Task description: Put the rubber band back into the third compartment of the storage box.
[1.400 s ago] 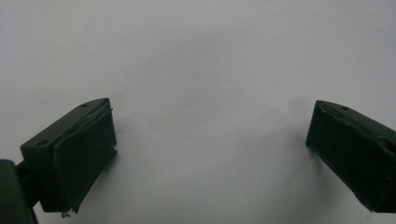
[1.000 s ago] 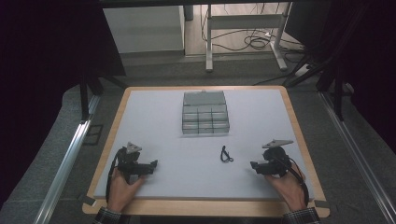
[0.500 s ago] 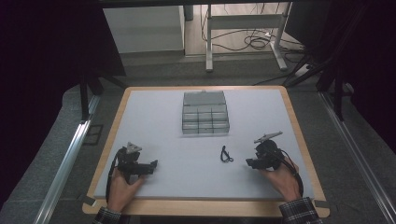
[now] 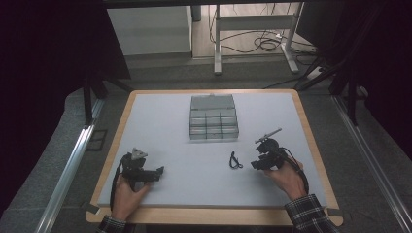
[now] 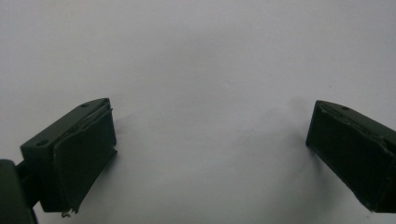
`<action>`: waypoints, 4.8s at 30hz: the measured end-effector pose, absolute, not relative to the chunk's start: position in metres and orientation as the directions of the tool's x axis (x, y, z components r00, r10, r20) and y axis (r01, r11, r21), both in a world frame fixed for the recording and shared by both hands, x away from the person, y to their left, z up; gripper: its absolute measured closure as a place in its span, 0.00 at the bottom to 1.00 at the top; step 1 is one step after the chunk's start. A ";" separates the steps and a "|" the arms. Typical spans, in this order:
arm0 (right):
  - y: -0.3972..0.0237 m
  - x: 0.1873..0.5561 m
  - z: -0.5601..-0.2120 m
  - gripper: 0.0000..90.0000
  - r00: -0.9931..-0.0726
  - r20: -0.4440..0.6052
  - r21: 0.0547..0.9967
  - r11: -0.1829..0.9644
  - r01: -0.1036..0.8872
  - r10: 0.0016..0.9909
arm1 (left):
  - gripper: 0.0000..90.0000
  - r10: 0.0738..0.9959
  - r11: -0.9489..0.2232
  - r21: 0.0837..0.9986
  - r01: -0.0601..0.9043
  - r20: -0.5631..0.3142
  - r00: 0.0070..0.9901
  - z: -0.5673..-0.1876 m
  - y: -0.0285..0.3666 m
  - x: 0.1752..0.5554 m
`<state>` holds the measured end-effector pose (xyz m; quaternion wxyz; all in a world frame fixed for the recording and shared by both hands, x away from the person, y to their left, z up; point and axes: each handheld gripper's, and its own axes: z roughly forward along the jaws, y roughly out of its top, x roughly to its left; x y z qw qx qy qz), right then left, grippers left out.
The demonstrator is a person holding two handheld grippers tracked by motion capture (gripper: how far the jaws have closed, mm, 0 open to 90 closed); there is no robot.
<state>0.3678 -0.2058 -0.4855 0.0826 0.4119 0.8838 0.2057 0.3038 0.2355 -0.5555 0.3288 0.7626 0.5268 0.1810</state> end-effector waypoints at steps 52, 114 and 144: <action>-0.116 0.405 -0.493 0.92 -0.743 0.039 0.117 0.735 0.668 0.669 | 0.02 0.922 -0.227 0.693 0.684 -0.073 0.379 -0.556 0.236 0.304; -0.125 0.449 -0.402 0.93 -0.607 0.078 0.259 0.572 0.778 0.791 | 0.02 0.924 -0.219 0.696 0.683 -0.077 0.375 -0.556 0.235 0.304; -0.126 0.475 -0.430 0.93 -0.562 0.022 0.462 0.490 0.739 0.827 | 0.02 0.922 -0.219 0.696 0.683 -0.081 0.378 -0.556 0.236 0.304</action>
